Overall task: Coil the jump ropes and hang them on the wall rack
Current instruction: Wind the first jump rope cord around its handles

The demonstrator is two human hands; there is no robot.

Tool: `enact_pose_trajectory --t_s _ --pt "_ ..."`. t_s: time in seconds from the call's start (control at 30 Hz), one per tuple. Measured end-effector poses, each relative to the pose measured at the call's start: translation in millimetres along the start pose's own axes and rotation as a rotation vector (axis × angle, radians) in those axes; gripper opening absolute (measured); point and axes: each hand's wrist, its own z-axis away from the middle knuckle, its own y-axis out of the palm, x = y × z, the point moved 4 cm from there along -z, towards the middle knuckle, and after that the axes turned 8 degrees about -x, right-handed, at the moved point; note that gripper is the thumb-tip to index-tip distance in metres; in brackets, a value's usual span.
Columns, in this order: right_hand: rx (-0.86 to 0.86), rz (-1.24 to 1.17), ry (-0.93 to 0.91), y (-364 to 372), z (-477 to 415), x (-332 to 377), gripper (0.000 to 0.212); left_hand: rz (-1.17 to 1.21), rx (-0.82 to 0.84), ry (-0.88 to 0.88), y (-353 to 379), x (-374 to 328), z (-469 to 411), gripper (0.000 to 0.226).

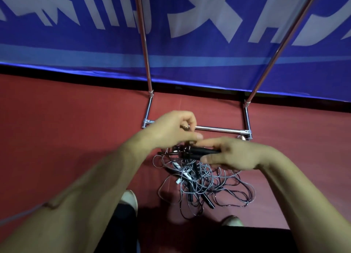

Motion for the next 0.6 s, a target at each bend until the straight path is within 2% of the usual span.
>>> enact_pose_trajectory --t_s 0.1,0.27,0.33,0.4,0.43,0.5,0.53,0.6 --pt "0.008 -0.297 -0.029 -3 8 8 0.049 0.305 -0.022 -0.108 -2 -1 -3 0.023" --pt "0.092 -0.523 -0.159 -8 15 7 0.042 0.866 0.245 -0.422 23 -9 5 0.026" --pt "0.097 -0.722 -0.203 -8 13 11 0.029 1.076 0.169 -0.491 31 -12 1 0.041" --pt "-0.036 -0.86 -0.203 -9 3 12 0.026 1.158 0.02 -0.546 41 -16 -3 0.05" --pt "-0.159 -0.877 -0.186 -11 -3 10 0.024 1.114 -0.037 -0.569 46 -18 -4 0.047" --pt "-0.433 -0.799 -0.14 -21 -10 0 0.021 0.867 -0.1 -0.587 59 -17 -3 0.04" --pt "-0.545 -0.685 -0.112 -26 -12 -4 0.02 0.665 -0.095 -0.543 63 -16 -1 0.039" --pt "-0.68 -0.27 -0.064 -30 -11 -10 0.023 0.142 -0.056 -0.361 64 -12 2 0.037"
